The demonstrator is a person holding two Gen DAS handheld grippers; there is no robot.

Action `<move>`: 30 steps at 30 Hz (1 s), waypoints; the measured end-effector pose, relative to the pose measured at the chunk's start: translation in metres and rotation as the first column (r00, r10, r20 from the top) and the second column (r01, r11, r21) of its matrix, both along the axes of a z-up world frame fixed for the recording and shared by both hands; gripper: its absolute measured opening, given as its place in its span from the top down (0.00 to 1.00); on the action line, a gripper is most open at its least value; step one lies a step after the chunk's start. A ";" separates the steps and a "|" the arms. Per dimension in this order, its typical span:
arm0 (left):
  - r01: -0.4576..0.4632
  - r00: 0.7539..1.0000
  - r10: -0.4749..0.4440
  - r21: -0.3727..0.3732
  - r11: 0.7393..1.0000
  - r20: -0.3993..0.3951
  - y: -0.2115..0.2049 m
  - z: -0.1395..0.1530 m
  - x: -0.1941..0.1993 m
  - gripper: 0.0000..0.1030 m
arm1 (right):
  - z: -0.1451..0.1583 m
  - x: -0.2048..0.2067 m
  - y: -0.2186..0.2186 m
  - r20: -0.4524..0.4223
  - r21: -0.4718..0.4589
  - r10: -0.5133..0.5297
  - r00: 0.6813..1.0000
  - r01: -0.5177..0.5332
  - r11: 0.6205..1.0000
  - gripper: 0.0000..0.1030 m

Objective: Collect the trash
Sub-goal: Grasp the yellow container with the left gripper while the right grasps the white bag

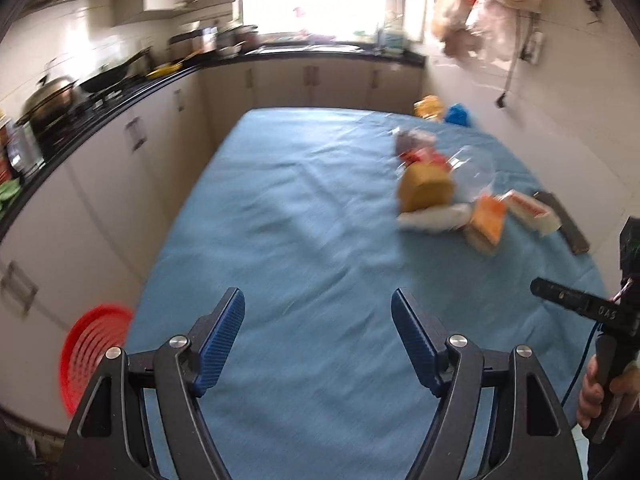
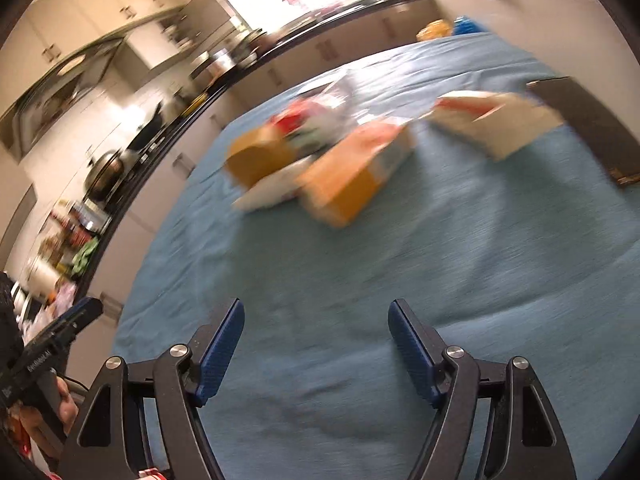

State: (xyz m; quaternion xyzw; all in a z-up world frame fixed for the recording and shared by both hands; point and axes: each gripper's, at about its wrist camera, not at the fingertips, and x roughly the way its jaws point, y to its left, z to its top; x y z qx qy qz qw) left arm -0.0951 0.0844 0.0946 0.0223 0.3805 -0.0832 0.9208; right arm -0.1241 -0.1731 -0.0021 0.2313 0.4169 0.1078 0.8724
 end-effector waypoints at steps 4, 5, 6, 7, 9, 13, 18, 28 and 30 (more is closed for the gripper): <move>0.074 0.996 -0.074 0.007 0.997 0.046 -0.029 0.009 0.034 0.22 | 0.008 0.009 -0.040 0.012 -0.045 -0.064 0.998 0.064 0.997 0.23; 0.099 0.993 -0.100 0.011 0.995 0.055 -0.036 0.011 0.043 0.22 | 0.011 0.012 -0.047 0.018 -0.063 -0.073 0.997 0.074 0.995 0.23; 0.123 0.990 -0.124 0.022 0.992 0.060 -0.043 0.012 0.052 0.21 | 0.016 0.016 -0.055 0.028 -0.089 -0.085 0.996 0.087 0.992 0.23; 0.140 0.988 -0.142 0.034 0.990 0.061 -0.048 0.013 0.059 0.21 | 0.019 0.019 -0.060 0.036 -0.106 -0.094 0.995 0.097 0.990 0.22; 0.195 0.978 -0.200 0.070 0.978 0.063 -0.065 0.012 0.078 0.21 | 0.030 0.029 -0.076 0.063 -0.141 -0.117 0.991 0.125 0.982 0.19; 0.305 0.949 -0.313 0.134 0.943 0.035 -0.096 0.003 0.112 0.21 | 0.042 0.056 -0.097 0.092 -0.222 -0.131 0.987 0.149 0.964 0.17; 0.399 0.916 -0.401 0.173 0.900 -0.028 -0.121 -0.014 0.145 0.21 | 0.038 0.093 -0.105 0.055 -0.290 -0.109 0.993 0.120 0.950 0.16; 0.538 0.843 -0.527 0.133 0.833 -0.109 -0.151 -0.036 0.168 0.21 | 0.009 0.123 -0.109 -0.042 -0.261 -0.078 0.996 0.065 0.963 0.16; 0.543 0.839 -0.529 0.135 0.829 -0.129 -0.156 -0.039 0.167 0.29 | 0.007 0.126 -0.109 -0.045 -0.247 -0.082 0.996 0.069 0.967 0.16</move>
